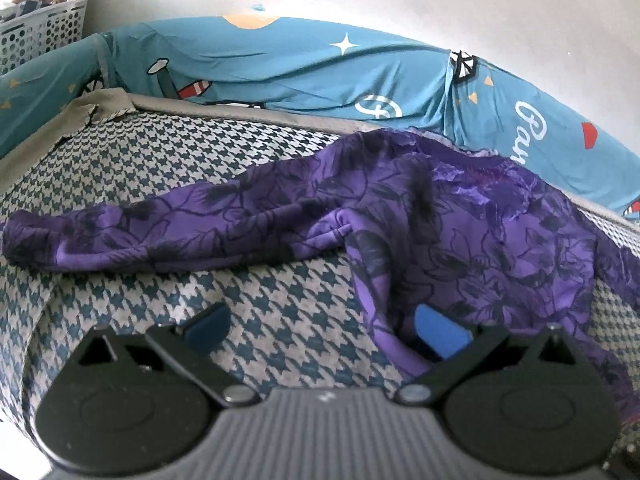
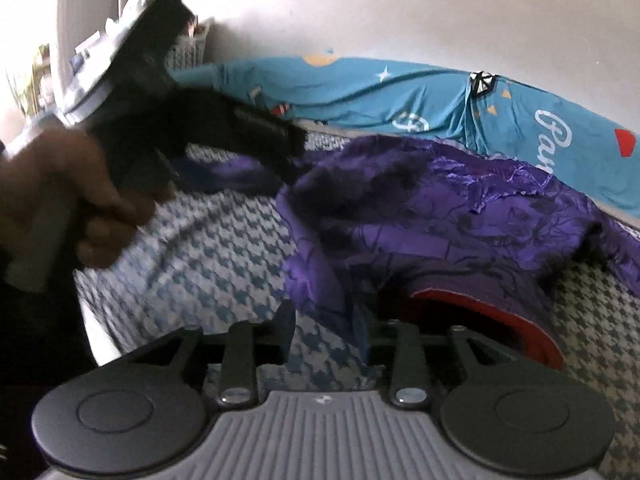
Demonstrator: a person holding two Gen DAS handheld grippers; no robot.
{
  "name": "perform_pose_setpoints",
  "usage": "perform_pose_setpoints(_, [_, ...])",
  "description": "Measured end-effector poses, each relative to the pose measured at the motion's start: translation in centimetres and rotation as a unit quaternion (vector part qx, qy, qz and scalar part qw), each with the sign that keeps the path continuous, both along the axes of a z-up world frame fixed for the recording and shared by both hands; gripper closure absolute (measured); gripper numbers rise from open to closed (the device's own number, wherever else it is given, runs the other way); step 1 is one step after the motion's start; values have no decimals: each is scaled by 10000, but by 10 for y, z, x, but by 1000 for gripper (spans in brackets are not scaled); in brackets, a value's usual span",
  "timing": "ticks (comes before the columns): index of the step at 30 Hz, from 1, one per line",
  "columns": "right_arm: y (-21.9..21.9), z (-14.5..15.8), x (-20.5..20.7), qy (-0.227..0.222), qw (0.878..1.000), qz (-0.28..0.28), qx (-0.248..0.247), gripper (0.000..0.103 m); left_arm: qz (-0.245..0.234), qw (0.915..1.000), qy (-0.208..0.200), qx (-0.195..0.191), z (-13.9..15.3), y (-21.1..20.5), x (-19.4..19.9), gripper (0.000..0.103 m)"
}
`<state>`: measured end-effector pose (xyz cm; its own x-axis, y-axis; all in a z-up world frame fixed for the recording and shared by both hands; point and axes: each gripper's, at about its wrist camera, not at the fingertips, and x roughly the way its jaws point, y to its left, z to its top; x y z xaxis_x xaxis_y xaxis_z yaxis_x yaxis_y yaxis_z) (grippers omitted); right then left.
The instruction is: Fold clothes
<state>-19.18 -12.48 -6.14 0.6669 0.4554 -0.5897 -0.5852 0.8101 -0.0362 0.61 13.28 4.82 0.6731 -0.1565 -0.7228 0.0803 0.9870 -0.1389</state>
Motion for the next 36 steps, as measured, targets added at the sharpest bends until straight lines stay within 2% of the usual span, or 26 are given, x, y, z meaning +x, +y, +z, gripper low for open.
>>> perform_pose_setpoints(8, [15,-15,13,-131,9989,49,-455,73,124,9999,20,-94,2,8,1,0])
perform_pose_setpoints(11, [15,-16,14,-83,9988,77,-476,91,160,9998,20,-100,2,10,1,0])
perform_pose_setpoints(12, [16,-15,14,-74,9987,124,-480,94,182,9998,2,-99,3,12,1,0])
perform_pose_setpoints(15, [16,-4,15,160,9993,212,-264,95,290,9995,-83,-85,8,19,1,0])
perform_pose_setpoints(19, [20,27,10,413,9964,599,426,96,589,9979,-252,-91,19,36,1,0])
perform_pose_setpoints(24, [42,63,1,516,9831,1239,1246,96,1051,9932,-487,-121,35,63,-1,0])
perform_pose_setpoints(28, [56,67,1,697,9706,1472,1771,92,1384,9879,-691,-93,46,85,-4,0])
perform_pose_setpoints(30, [60,65,-3,726,9673,1624,1805,88,1492,9864,-685,-112,48,92,-4,0])
perform_pose_setpoints(33, [65,62,-10,735,9678,1794,1606,88,1538,9860,-625,-147,47,97,-2,0])
perform_pose_setpoints(36, [62,60,-11,676,9728,1660,1467,88,1450,9875,-614,-106,47,92,-1,0])
